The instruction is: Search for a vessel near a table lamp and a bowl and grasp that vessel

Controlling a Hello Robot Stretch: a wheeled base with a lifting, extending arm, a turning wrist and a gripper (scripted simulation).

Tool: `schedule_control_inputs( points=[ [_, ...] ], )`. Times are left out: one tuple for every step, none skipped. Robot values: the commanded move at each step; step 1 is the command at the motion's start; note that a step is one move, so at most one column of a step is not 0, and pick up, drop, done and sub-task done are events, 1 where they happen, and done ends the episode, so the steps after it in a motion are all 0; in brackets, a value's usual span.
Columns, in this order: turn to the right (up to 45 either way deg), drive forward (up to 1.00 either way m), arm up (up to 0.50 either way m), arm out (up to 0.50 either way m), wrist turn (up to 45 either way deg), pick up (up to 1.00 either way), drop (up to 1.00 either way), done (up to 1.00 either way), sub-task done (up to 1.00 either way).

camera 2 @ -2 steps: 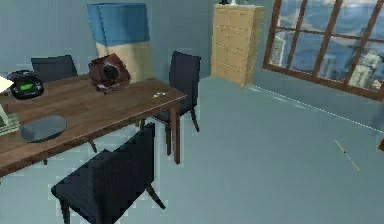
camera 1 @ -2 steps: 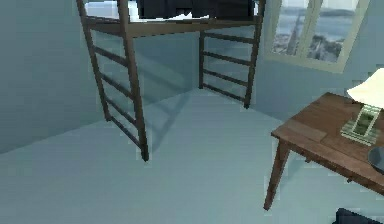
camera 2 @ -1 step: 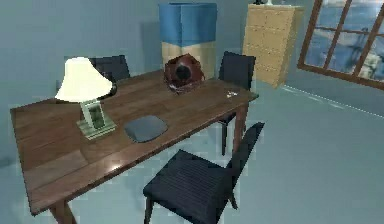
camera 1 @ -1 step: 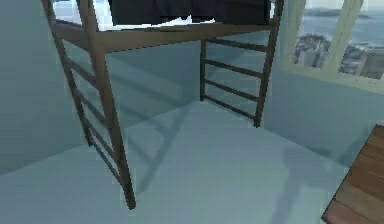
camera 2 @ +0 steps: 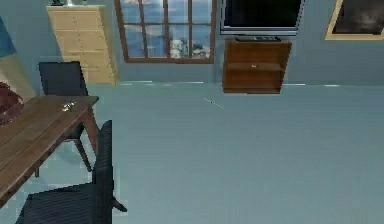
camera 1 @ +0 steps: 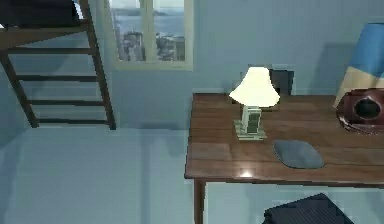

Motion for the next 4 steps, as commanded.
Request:
schedule_control_inputs(
  points=[
    [45.0,0.0,0.0,0.0,0.0,0.0,0.0,0.0,0.0],
    [45.0,0.0,0.0,0.0,0.0,0.0,0.0,0.0,0.0],
    [45.0,0.0,0.0,0.0,0.0,0.0,0.0,0.0,0.0],
    [0.0,0.5,0.0,0.0,0.0,0.0,0.0,0.0,0.0]
  ],
)
